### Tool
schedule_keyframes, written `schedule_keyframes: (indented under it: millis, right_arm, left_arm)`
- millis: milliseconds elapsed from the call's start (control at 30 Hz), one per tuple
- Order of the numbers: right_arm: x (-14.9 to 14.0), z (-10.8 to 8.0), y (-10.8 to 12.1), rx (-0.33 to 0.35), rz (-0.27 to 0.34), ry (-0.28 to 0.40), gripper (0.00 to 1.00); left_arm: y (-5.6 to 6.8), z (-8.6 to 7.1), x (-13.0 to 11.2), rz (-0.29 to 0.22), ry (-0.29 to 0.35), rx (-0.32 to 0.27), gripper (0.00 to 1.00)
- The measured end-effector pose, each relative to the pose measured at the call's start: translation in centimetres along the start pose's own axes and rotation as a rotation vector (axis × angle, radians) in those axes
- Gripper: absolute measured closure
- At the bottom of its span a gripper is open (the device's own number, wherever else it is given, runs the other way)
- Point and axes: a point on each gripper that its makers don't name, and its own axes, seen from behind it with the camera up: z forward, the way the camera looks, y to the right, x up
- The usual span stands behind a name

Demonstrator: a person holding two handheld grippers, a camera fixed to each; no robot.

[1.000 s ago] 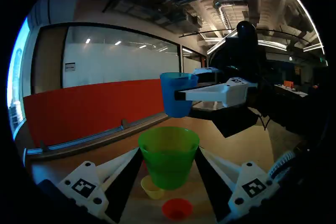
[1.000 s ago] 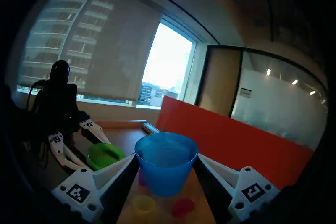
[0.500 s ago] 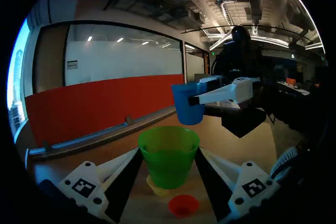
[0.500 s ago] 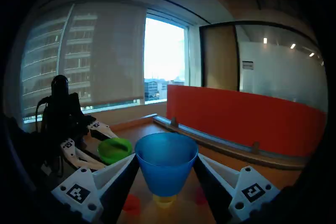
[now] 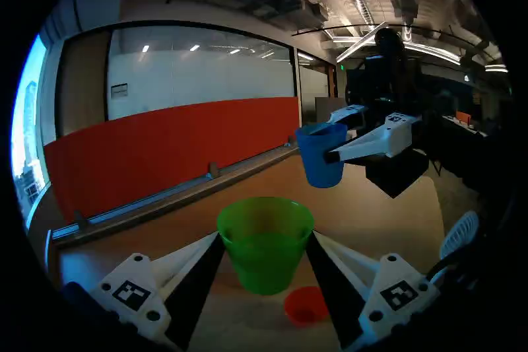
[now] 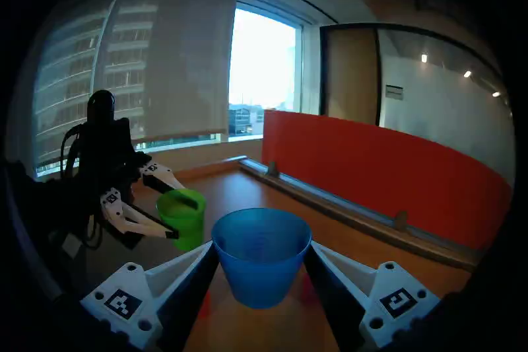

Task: Pour water

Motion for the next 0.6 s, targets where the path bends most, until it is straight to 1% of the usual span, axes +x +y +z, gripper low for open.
schedule_keyframes:
  millis: [267,400,600]
  right_arm:
    - [-3.8,0.4,0.7,0.001,-0.028,-0.088,0.11]
    - [-5.9,0.8,1.0,0.006,-0.041,-0.138,0.11]
    - [-8.8,1.7,0.7,0.039,-0.048,-0.2,0.11]
  left_arm:
    - [-0.8,1.0,-2.9,-0.002,-0.073,-0.001,0.16]
    - [-1.2,1.6,-4.8,0.002,-0.125,-0.004,0.16]
    - [-1.5,2.3,-7.7,0.01,-0.21,-0.023,0.16]
